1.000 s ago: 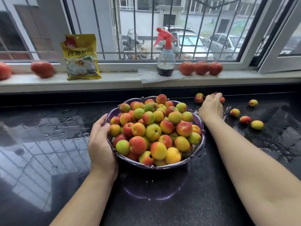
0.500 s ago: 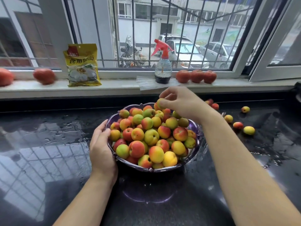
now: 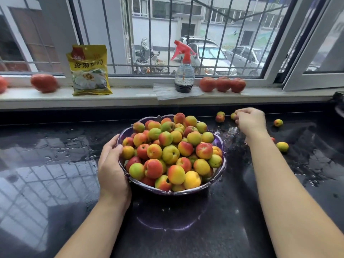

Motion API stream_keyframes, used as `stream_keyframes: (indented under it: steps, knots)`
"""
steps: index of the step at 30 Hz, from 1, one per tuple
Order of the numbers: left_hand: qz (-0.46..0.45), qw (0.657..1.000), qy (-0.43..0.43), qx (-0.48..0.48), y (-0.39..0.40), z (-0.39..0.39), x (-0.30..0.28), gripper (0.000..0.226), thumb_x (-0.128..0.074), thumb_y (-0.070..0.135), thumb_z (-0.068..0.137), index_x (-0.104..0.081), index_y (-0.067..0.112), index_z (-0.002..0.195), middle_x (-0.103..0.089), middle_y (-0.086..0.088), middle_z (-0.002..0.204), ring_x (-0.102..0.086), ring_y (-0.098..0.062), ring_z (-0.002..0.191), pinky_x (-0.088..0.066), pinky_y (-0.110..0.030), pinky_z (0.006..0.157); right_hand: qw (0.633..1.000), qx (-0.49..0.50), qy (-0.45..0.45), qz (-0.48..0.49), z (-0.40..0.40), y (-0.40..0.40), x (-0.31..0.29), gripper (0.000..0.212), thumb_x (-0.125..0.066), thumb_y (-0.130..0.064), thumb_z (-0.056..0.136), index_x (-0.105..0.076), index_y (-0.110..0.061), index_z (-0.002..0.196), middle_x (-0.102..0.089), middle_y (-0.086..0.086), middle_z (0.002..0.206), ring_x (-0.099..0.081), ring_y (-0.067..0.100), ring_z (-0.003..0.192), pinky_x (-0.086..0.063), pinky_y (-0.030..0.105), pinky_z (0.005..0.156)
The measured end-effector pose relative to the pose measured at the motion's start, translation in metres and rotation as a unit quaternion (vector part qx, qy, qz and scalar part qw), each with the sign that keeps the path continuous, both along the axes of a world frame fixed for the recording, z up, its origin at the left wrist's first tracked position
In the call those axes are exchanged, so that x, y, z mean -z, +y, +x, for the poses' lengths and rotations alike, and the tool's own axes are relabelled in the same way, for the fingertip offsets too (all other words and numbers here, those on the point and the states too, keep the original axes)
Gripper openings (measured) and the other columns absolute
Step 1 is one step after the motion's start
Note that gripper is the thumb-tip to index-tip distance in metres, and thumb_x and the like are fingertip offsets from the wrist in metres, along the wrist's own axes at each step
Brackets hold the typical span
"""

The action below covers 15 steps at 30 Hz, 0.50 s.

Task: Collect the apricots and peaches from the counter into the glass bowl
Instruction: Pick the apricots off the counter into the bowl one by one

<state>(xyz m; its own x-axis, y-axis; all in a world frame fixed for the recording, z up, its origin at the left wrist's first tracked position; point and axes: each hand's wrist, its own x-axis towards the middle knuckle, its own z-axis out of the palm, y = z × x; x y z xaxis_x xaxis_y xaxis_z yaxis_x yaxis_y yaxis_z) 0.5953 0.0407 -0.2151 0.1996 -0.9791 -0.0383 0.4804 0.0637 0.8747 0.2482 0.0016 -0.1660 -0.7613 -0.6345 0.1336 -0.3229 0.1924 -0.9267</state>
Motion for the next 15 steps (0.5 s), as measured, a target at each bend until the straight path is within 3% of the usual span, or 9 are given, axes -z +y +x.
stream_keyframes:
  steps: [3,7,10,15]
  knots:
    - [-0.001,1.000,-0.002,0.002,0.001,0.000,0.000,0.032,-0.047,0.014,0.106,-0.069,0.021,0.128,-0.076,-0.009,0.124,-0.074,-0.025,0.116,-0.058,-0.047,0.100,0.993,0.075,0.059,0.076,-0.014,-0.004,0.028,0.030,-0.053,-0.015,0.082,-0.076,-0.025,0.098,-0.073,0.005,0.115,-0.061,0.031,0.115,-0.051,0.038,0.100]
    - [-0.006,1.000,-0.002,0.001,0.001,-0.001,-0.001,0.032,-0.046,0.013,0.106,-0.070,0.019,0.127,-0.076,-0.010,0.125,-0.073,-0.027,0.117,-0.058,-0.048,0.101,0.969,-0.041,0.198,0.139,0.005,-0.030,0.039,0.039,-0.054,-0.012,0.088,-0.066,-0.020,0.124,-0.057,0.015,0.135,-0.055,0.037,0.121,-0.044,0.041,0.107]
    - [-0.005,1.000,-0.001,-0.004,0.001,-0.001,-0.001,0.031,-0.049,0.014,0.104,-0.071,0.019,0.125,-0.075,-0.012,0.126,-0.073,-0.028,0.118,-0.058,-0.048,0.102,0.947,-0.070,0.256,0.182,0.016,-0.048,0.045,0.047,-0.053,-0.017,0.094,-0.056,-0.025,0.140,-0.038,0.013,0.147,-0.044,0.039,0.129,-0.038,0.045,0.111]
    - [-0.010,1.000,-0.001,-0.001,0.000,0.000,0.000,0.031,-0.049,0.014,0.104,-0.071,0.020,0.125,-0.076,-0.012,0.125,-0.073,-0.028,0.117,-0.057,-0.052,0.104,0.929,-0.062,0.303,0.202,0.015,-0.055,0.057,0.038,-0.053,-0.021,0.100,-0.061,-0.017,0.137,-0.033,0.012,0.149,-0.042,0.038,0.129,-0.039,0.045,0.108]
